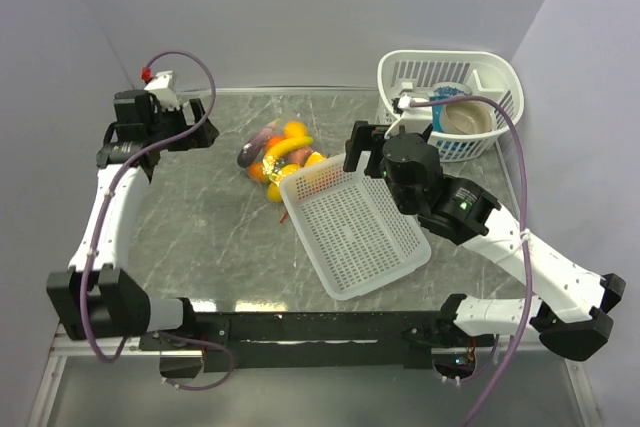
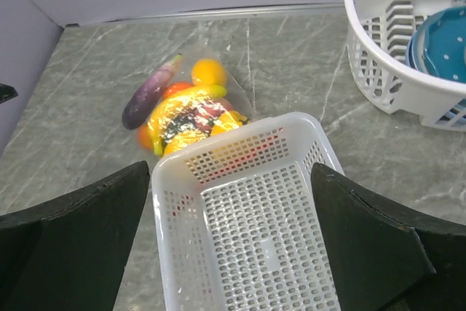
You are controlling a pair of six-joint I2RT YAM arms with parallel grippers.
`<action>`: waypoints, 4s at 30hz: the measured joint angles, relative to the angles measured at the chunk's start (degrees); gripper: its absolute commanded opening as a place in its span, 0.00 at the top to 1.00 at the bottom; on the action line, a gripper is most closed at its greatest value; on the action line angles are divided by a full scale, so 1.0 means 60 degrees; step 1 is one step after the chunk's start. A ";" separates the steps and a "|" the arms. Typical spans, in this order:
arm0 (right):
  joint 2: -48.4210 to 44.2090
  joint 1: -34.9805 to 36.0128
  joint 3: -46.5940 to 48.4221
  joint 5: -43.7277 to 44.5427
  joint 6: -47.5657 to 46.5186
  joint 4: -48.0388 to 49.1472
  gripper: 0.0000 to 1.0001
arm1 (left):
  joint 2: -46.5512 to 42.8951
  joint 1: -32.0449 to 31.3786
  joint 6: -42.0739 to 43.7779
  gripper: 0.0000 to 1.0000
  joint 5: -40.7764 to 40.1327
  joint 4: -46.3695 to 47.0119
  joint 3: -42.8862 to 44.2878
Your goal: Open the zip-top bag and remove the fake food
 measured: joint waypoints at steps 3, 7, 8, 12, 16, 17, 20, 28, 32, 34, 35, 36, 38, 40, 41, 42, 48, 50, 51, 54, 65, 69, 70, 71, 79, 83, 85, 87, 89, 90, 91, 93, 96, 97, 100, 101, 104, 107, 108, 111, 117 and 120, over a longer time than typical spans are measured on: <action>0.0171 -0.0135 -0.0178 0.0098 0.0350 -0.0062 0.00 | 0.0772 -0.0015 -0.0138 0.01 0.0433 0.0335 0.0000; 0.0612 -0.0565 -0.0583 0.0076 0.1071 -0.0248 0.00 | 0.2036 -0.0408 -0.0160 0.01 0.1275 0.0951 0.0095; 0.0736 -0.0736 -0.0754 0.0029 0.1286 -0.0317 0.00 | 0.2477 -0.0634 -0.0124 0.01 0.1384 0.0994 0.0219; 0.0925 -0.1260 -0.1792 -0.0306 0.1967 -0.0361 0.00 | 0.3799 -0.1366 0.0127 0.01 0.1661 0.1268 0.0652; 0.1002 -0.1570 -0.2667 -0.0495 0.2382 -0.0426 0.00 | 0.4291 -0.1665 0.0346 0.01 0.1617 0.1665 0.0503; 0.1064 -0.1643 -0.2798 -0.0550 0.2477 -0.0430 0.00 | 0.4357 -0.1668 0.0386 0.01 0.1610 0.1770 0.0459; 0.1224 -0.1843 -0.3027 -0.0652 0.2652 -0.0401 0.00 | 0.4648 -0.1650 0.0510 0.01 0.1446 0.2273 0.0342; 0.1741 -0.2302 -0.3504 -0.0820 0.2918 -0.0091 0.00 | 0.5421 -0.1588 0.0987 0.82 0.1078 0.3217 -0.0055; 0.2167 -0.2371 -0.3636 -0.0878 0.3002 0.0062 0.00 | 0.5628 -0.1570 0.1096 0.95 0.1002 0.3366 -0.0055; 0.2346 -0.2393 -0.3701 -0.0874 0.3031 0.0120 0.00 | 0.5635 -0.1515 0.1107 0.96 0.0980 0.3373 -0.0055; 0.2459 -0.2422 -0.3719 -0.0867 0.3031 0.0138 0.00 | 0.5635 -0.1464 0.1115 0.96 0.0980 0.3388 -0.0055; 0.2557 -0.2452 -0.3719 -0.0863 0.3034 0.0211 0.00 | 0.5635 -0.1388 0.1133 0.96 0.0980 0.3384 -0.0055; 0.2732 -0.2565 -0.3723 -0.0871 0.3067 0.0270 0.00 | 0.5628 -0.1129 0.1213 0.98 0.0947 0.3348 -0.0058; 0.2900 -0.2794 -0.3756 -0.0856 0.3115 0.0342 0.00 | 0.5555 -0.0670 0.1413 0.99 0.0936 0.3286 -0.0120; 0.3009 -0.2973 -0.3818 -0.0834 0.3151 0.0386 0.00 | 0.5479 -0.0321 0.1563 0.99 0.0933 0.3220 -0.0197; 0.3093 -0.3136 -0.3872 -0.0812 0.3202 0.0372 0.00 | 0.5402 -0.0036 0.1654 0.99 0.0922 0.3169 -0.0273; 0.3279 -0.3912 -0.4036 -0.0554 0.3308 0.0244 0.00 | 0.4550 0.1945 0.2510 0.96 0.0769 0.2696 -0.0987; 0.3257 -0.3767 -0.3967 -0.0466 0.3209 0.0240 0.01 | 0.4211 0.2175 0.2718 0.95 0.0761 0.2510 -0.1228; 0.3257 -0.3574 -0.3909 -0.0426 0.3147 0.0248 0.03 | 0.4036 0.2178 0.2812 0.95 0.0798 0.2393 -0.1330; 0.3293 -0.2313 -0.3122 -0.0080 0.2769 0.0138 0.05 | 0.3574 0.1971 0.2940 0.96 0.1027 0.2047 -0.1555; 0.4754 -0.0448 0.0160 -0.1716 0.1956 0.2313 0.12 | 0.1333 0.1923 0.4146 0.98 0.0991 0.1144 -0.3741; 0.7151 -0.0539 0.1880 -0.2936 0.2018 0.2579 0.10 | 0.0845 0.2517 0.4717 0.98 0.0765 0.0809 -0.4357; 0.7603 -0.0535 0.2197 -0.3202 0.2025 0.2601 0.09 | 0.0765 0.2667 0.4874 0.98 0.0743 0.0736 -0.4430; 0.8153 -0.0532 0.2554 -0.3508 0.2029 0.2637 0.08 | 0.0696 0.2805 0.5009 0.98 0.0696 0.0667 -0.4477; 0.9697 -0.0550 0.2809 -0.5413 0.1920 0.3676 0.20 | 0.0310 0.3195 0.5890 0.99 0.0346 0.0412 -0.4663; 0.9697 -0.0619 0.2674 -0.6258 0.2076 0.4809 0.37 | 0.0317 0.3253 0.6062 0.99 0.0324 0.0419 -0.4663; 0.9723 -0.0681 0.2681 -0.6663 0.2222 0.5282 0.36 | 0.0331 0.3279 0.6102 0.99 0.0313 0.0419 -0.4663; 0.9857 -0.0736 0.2794 -0.6947 0.2342 0.5570 0.36 | 0.0342 0.3286 0.6142 0.99 0.0299 0.0423 -0.4663; 1.0127 -0.0780 0.3027 -0.7136 0.2426 0.5752 0.36 | 0.0346 0.3293 0.6182 0.99 0.0284 0.0423 -0.4666; 1.0309 -0.0790 0.3144 -0.7187 0.2477 0.5858 0.36 | 0.0346 0.3300 0.6204 0.99 0.0284 0.0426 -0.4670; 1.0473 -0.0805 0.3202 -0.7246 0.2524 0.5941 0.36 | 0.0346 0.3308 0.6218 0.99 0.0280 0.0455 -0.4688; 1.0688 -0.0816 0.3202 -0.7318 0.2601 0.5974 0.36 | 0.0346 0.3326 0.6273 0.99 0.0277 0.0503 -0.4732; 1.0899 -0.0860 0.3140 -0.7413 0.2765 0.6164 0.34 | 0.0346 0.3348 0.6346 0.99 0.0288 0.0550 -0.4754; 1.0910 -0.0896 0.3034 -0.7479 0.2823 0.6320 0.34 | 0.0346 0.3348 0.6353 0.99 0.0291 0.0557 -0.4754; 1.0655 -0.1016 0.2229 -0.7632 0.2962 0.6994 0.34 | 0.0346 0.3359 0.6408 0.99 0.0328 0.0627 -0.4783; 1.0477 -0.1049 0.1851 -0.7646 0.2994 0.7195 0.34 | 0.0346 0.3359 0.6419 0.99 0.0342 0.0652 -0.4790; 0.9894 -0.1180 0.0820 -0.7559 0.3002 0.7384 0.35 | 0.0455 0.3391 0.6430 0.99 0.0295 0.0678 -0.4790; 0.9857 -0.1315 0.0794 -0.7486 0.3034 0.7530 0.37 | 0.0583 0.3453 0.6426 0.99 0.0259 0.0670 -0.4790; 0.9876 -0.1355 0.0856 -0.7486 0.3071 0.7548 0.37 | 0.0594 0.3464 0.6426 0.99 0.0255 0.0659 -0.4790; 1.0123 -0.1464 0.1348 -0.7595 0.3264 0.7799 0.37 | 0.0586 0.3464 0.6481 0.99 0.0244 0.0637 -0.4790; 1.0331 -0.1581 0.1067 -0.8269 0.3770 0.9664 0.39 | 0.0554 0.3464 0.6685 0.99 0.0138 0.0627 -0.4819; 1.0393 -0.1577 0.0965 -0.8510 0.3956 1.0043 0.43 | 0.0554 0.3464 0.6685 0.99 0.0120 0.0619 -0.4819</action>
